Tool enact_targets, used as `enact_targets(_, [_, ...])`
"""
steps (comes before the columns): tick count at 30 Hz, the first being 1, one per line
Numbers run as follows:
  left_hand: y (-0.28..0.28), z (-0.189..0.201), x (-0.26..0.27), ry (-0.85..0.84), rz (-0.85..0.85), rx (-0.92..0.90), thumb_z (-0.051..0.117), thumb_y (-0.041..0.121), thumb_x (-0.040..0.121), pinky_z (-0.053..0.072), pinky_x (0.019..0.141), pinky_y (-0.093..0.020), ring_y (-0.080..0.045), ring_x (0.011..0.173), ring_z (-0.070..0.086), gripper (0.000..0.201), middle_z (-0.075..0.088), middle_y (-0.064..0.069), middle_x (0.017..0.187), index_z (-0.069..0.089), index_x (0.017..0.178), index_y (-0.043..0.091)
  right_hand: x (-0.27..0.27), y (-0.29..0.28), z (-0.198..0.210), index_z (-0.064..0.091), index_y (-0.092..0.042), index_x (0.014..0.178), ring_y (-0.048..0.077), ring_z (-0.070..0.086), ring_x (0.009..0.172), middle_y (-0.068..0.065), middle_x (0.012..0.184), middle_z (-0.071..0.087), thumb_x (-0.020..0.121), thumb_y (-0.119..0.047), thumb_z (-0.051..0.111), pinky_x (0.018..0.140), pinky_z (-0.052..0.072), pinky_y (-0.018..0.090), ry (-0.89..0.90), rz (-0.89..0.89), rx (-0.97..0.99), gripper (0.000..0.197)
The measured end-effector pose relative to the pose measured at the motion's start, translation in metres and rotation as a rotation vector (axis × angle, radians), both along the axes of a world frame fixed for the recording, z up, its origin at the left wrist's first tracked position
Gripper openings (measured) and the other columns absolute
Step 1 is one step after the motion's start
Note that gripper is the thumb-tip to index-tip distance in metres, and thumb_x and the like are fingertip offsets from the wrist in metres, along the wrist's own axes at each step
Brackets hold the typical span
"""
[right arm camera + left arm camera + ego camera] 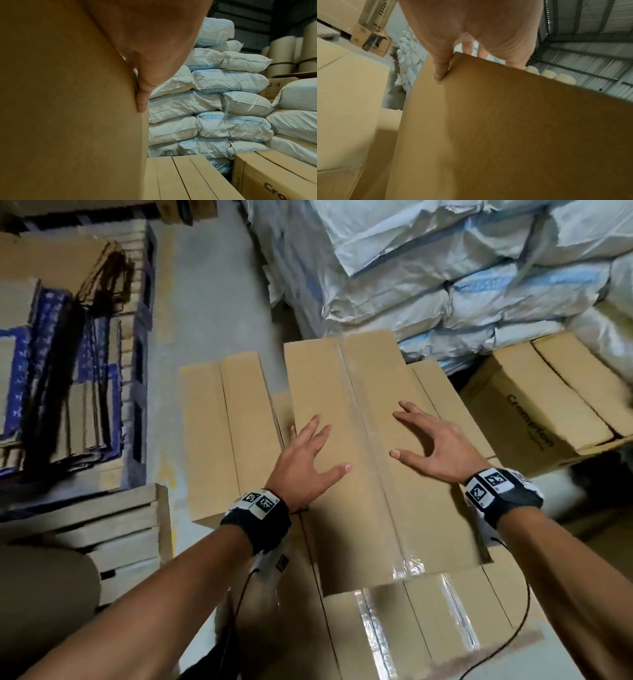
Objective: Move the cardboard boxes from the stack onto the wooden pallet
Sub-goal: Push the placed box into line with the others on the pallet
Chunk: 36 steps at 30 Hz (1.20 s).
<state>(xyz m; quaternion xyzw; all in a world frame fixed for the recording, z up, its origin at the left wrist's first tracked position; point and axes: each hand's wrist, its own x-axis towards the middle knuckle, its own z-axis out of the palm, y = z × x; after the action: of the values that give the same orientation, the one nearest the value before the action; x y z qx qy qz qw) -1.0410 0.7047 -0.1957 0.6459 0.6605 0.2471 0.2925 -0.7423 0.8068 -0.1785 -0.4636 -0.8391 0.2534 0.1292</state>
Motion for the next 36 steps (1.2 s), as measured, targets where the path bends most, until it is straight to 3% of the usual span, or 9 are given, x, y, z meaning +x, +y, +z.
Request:
enact_targets(4, [0.032,-0.029,-0.024,-0.042,-0.004,-0.016,0.07,0.067,0.086,0.02,0.13,-0.044,-0.017,0.16,0.014,0.09,0.008,0.024,0.172,0.036,0.162,0.032,-0.022,0.032,-0.024,0.043,-0.036,0.157,0.005,0.028,0.155,-0.019,0.17,0.026,0.087,-0.069,0.071,0.127,0.017,0.036,-0.031,0.015,0.003,0.082])
enact_targets(7, [0.052,-0.051,-0.036,-0.057,0.008,-0.023,0.072,0.064,0.088,0.017,0.13,-0.043,-0.018,0.161,0.011,0.089,0.008,0.024,0.172,0.036,0.162,0.03,-0.033,0.054,-0.044,0.044,-0.033,0.157,0.006,0.028,0.155,-0.016,0.17,0.027,0.088,-0.061,0.074,0.128,0.019,0.035,-0.032,0.028,-0.001,0.08])
enact_targets(15, [0.092,-0.111,-0.061,-0.058,0.061,-0.028,0.072,0.062,0.088,0.018,0.13,-0.044,-0.017,0.161,0.006,0.089,0.009,0.024,0.172,0.035,0.162,0.03,-0.064,0.109,-0.11,0.044,-0.034,0.156,0.009,0.029,0.156,-0.015,0.17,0.027,0.088,-0.063,0.073,0.129,0.024,0.042,-0.028,0.059,0.012,0.079])
enact_targets(24, [0.125,-0.161,-0.099,-0.011,0.1,-0.03,0.07,0.056,0.092,0.01,0.127,-0.035,-0.022,0.161,-0.001,0.085,0.011,0.015,0.173,0.034,0.163,0.024,-0.109,0.15,-0.172,0.048,-0.029,0.154,0.012,0.029,0.156,-0.002,0.171,0.03,0.09,-0.057,0.073,0.122,0.009,0.016,-0.026,0.063,0.047,0.074])
enact_targets(25, [0.127,-0.167,-0.101,0.002,0.102,-0.031,0.069,0.054,0.094,0.01,0.126,-0.035,-0.022,0.161,-0.001,0.084,0.011,0.014,0.174,0.034,0.163,0.023,-0.112,0.153,-0.178,0.047,-0.028,0.155,0.013,0.029,0.156,-0.001,0.171,0.029,0.091,-0.06,0.071,0.124,0.01,0.019,-0.04,0.074,0.052,0.075])
enact_targets(28, [0.127,-0.182,-0.105,0.047,0.081,-0.019,0.065,0.047,0.099,0.011,0.128,-0.036,-0.02,0.161,-0.001,0.076,0.013,0.007,0.174,0.034,0.163,0.02,-0.118,0.158,-0.2,0.041,-0.026,0.157,0.024,0.028,0.157,0.004,0.174,0.021,0.094,-0.067,0.061,0.128,0.024,0.044,-0.138,0.134,0.037,0.079])
enact_targets(32, [0.116,-0.194,-0.1,0.216,-0.065,-0.062,0.057,0.05,0.102,0.004,0.128,-0.043,-0.021,0.16,-0.014,0.076,0.007,-0.002,0.175,0.03,0.163,0.014,-0.118,0.146,-0.221,0.028,-0.026,0.162,0.041,0.028,0.155,0.005,0.176,0.009,0.1,-0.07,0.043,0.126,0.025,0.055,-0.25,0.103,-0.012,0.078])
enact_targets(36, [0.081,-0.201,-0.096,0.323,-0.128,-0.112,0.057,0.062,0.098,-0.001,0.129,-0.054,-0.027,0.159,-0.02,0.091,-0.005,-0.003,0.175,0.016,0.167,0.019,-0.105,0.106,-0.215,0.019,-0.035,0.162,0.048,0.028,0.152,-0.009,0.176,-0.003,0.099,-0.072,0.035,0.113,0.04,0.068,-0.271,0.049,-0.061,0.075])
